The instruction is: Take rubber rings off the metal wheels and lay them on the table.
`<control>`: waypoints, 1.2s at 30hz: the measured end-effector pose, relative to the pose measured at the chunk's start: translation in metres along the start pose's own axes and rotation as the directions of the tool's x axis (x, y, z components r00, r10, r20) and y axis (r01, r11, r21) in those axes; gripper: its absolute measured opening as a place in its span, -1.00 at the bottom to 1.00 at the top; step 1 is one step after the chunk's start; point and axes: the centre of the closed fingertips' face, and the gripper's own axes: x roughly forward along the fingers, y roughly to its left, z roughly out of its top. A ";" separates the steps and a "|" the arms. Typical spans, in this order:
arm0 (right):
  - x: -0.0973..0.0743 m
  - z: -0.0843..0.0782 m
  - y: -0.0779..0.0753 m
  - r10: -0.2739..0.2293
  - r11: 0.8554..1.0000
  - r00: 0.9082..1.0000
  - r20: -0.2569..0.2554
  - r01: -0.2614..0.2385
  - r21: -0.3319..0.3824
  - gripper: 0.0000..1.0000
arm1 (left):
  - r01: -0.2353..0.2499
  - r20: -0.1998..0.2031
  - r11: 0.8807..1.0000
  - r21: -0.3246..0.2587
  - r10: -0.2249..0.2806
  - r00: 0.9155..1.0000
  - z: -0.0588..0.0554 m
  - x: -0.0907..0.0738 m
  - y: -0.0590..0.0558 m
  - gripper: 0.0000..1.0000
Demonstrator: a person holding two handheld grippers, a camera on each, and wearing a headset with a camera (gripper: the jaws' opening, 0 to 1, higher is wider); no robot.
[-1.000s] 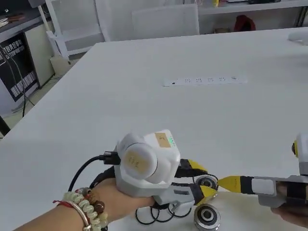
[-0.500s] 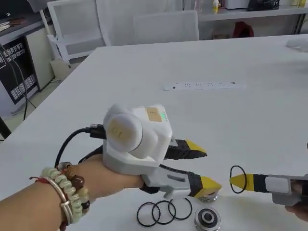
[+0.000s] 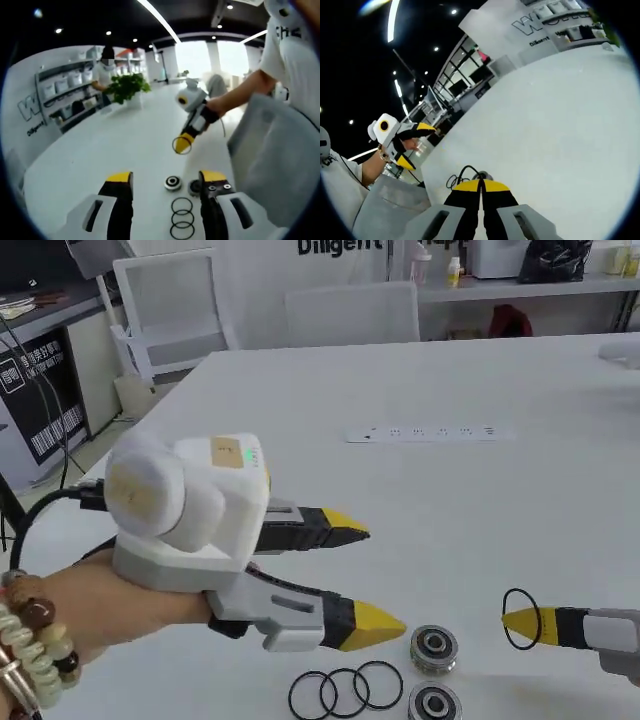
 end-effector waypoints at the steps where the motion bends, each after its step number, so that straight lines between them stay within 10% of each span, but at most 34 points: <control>1: -0.001 0.002 0.001 0.002 1.000 1.000 0.003 -0.002 0.000 -1.00 | -0.005 0.000 1.000 -0.003 0.005 1.000 0.000 -0.004 0.000 0.13; 19: -0.025 0.037 0.026 0.022 0.996 0.997 0.075 -0.016 -0.083 -1.00 | -0.167 0.007 0.985 -0.049 0.168 0.986 -0.009 -0.070 0.004 0.51; 36: -0.020 0.060 0.066 0.086 0.979 0.994 0.065 -0.073 -0.189 -1.00 | -0.311 -0.070 0.937 -0.159 0.303 0.950 -0.055 -0.132 -0.007 0.76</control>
